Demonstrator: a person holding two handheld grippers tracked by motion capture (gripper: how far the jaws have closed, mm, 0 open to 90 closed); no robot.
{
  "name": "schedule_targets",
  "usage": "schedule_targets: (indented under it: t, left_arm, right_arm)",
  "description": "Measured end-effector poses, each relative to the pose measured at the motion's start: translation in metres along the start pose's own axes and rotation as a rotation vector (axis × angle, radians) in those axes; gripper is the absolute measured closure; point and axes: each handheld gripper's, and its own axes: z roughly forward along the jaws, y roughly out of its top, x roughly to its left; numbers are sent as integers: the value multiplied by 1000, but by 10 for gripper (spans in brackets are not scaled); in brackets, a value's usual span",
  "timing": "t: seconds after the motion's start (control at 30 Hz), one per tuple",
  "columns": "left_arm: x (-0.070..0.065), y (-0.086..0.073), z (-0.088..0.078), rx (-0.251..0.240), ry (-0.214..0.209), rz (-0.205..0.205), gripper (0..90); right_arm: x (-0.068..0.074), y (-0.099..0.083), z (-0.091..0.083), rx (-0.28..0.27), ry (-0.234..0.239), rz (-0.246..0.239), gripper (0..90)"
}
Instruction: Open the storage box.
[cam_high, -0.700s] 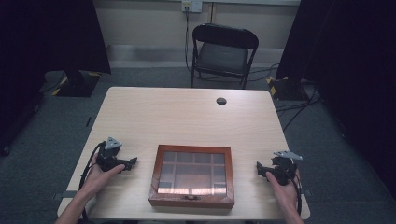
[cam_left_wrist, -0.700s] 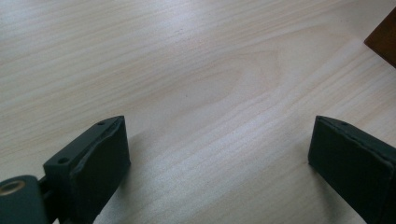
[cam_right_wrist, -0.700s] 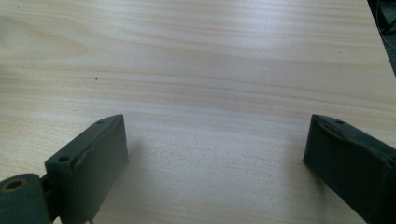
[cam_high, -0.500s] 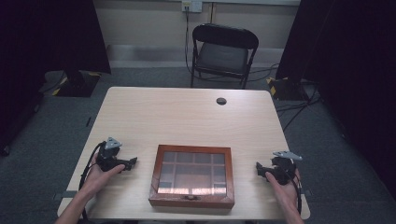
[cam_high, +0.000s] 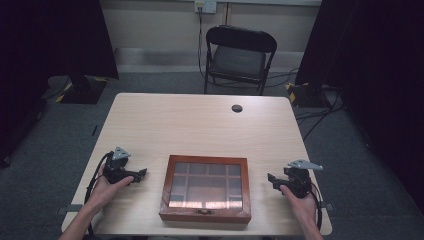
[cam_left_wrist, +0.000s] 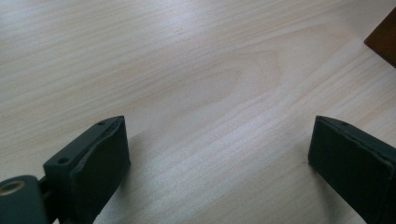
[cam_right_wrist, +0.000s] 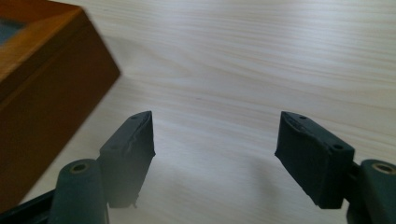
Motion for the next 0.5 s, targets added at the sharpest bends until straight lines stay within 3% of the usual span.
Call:
schedule_targets:
  t: [0.2, 0.3, 0.43, 0.5]
  left_arm:
    - [0, 0, 0, 0, -3, 0, 46]
    - [0, 0, 0, 0, -3, -1, 46]
    - [0, 0, 0, 1, -3, 1, 46]
    - [0, 0, 0, 2, -3, 1, 46]
  right_arm:
    - [17, 8, -3, 19, 122, -13, 348]
    - [29, 15, -8, -24, 191, -11, 380]
    - [49, 29, -13, -43, 249, -49, 404]
    - [52, 31, -14, -46, 255, -57, 411]
